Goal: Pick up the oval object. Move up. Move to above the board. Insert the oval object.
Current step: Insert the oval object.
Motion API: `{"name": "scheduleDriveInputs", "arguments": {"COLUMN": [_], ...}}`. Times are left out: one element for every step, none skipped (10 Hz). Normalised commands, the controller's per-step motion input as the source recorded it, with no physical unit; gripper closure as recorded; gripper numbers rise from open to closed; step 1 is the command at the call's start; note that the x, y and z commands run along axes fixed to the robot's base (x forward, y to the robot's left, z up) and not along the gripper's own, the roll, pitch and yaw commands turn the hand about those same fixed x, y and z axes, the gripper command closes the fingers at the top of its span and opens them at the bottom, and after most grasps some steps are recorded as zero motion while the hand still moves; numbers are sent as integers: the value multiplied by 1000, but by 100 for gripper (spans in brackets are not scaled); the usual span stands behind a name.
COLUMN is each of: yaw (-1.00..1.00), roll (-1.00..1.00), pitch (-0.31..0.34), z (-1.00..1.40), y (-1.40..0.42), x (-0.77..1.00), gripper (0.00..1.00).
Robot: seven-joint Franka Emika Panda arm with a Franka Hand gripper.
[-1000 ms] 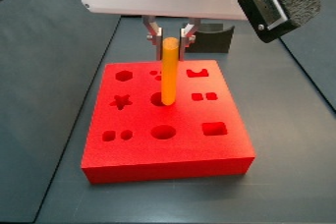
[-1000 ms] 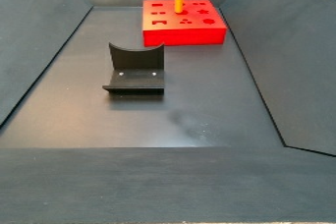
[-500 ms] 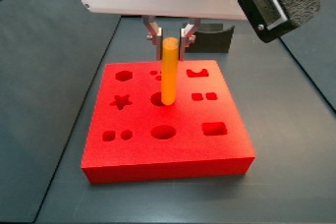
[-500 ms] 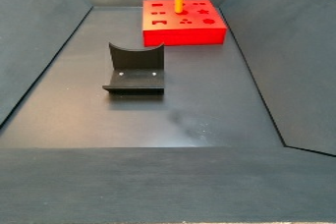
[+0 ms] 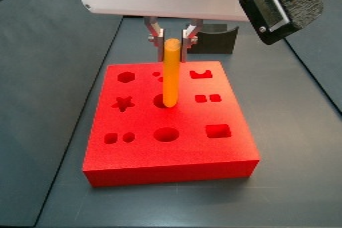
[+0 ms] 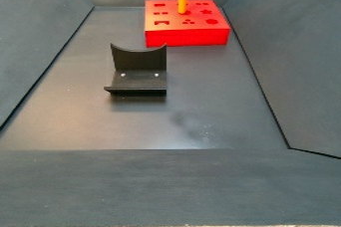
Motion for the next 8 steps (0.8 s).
{"name": "scheduleDriveInputs", "arguments": {"yaw": [0, 0, 0, 0, 0, 0, 0, 0], "roll": [64, 46, 20, 29, 63, 3, 14, 20], "pitch": [0, 0, 0, 0, 0, 0, 0, 0], "z": [0, 0, 0, 0, 0, 0, 0, 0], "y": [0, 0, 0, 0, 54, 71, 49, 6], "x": [-51, -49, -60, -60, -20, -63, -97, -66], "gripper": [100, 100, 100, 100, 100, 100, 100, 100]}}
